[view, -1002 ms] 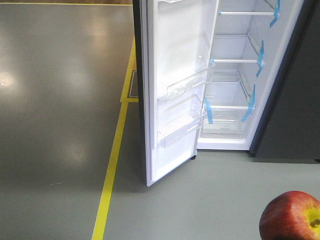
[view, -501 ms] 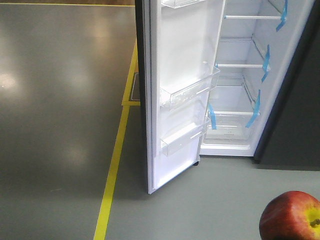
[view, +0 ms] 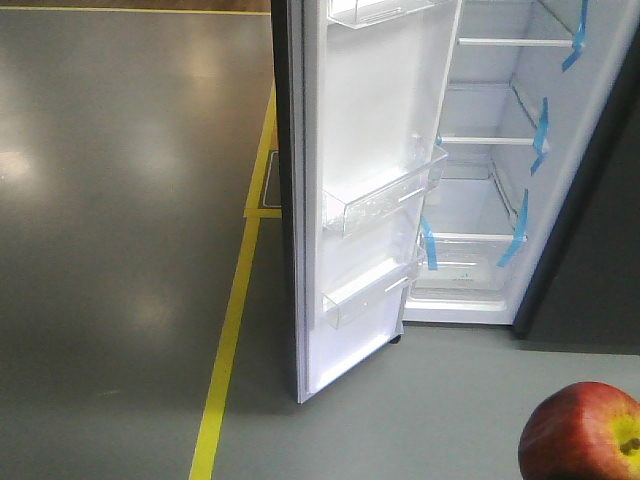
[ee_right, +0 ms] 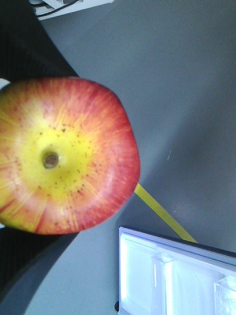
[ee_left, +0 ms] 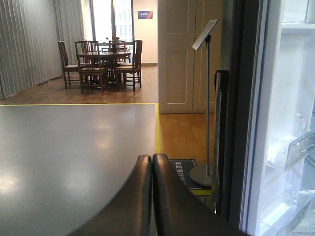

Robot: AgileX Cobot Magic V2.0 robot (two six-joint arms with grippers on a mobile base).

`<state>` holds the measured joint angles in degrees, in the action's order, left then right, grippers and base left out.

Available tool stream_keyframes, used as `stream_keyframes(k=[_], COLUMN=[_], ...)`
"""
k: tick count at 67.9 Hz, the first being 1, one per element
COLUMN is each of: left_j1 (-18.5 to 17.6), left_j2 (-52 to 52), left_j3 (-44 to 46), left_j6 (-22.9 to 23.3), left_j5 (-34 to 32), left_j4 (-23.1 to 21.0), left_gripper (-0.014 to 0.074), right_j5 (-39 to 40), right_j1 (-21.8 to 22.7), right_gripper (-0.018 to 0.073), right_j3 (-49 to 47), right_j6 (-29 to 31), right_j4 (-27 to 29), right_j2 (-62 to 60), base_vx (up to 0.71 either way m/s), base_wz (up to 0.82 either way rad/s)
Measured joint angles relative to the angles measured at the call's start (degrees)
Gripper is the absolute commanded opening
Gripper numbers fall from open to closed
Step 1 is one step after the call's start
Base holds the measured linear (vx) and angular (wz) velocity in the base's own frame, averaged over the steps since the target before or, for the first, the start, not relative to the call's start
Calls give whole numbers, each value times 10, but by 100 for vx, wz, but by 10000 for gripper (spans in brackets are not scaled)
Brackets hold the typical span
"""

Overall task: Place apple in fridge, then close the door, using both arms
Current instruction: 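Approach the refrigerator opening, keeping the apple raised, then move up to the refrigerator shelves with the apple in the right gripper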

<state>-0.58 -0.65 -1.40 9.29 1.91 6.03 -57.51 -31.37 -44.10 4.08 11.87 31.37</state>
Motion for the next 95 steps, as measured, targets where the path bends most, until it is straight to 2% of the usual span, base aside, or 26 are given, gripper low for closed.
stream_keyframes(k=[95], left_j1=[0], left_j2=[0], left_j3=[0], left_j6=[0], left_j5=[0], left_j4=[0], left_gripper=[-6], right_j5=[0], right_j1=[0], right_gripper=[212], right_j3=[0], right_j6=[0], right_j4=[0], right_j2=[0], base_vx=[8], base_wz=[-3])
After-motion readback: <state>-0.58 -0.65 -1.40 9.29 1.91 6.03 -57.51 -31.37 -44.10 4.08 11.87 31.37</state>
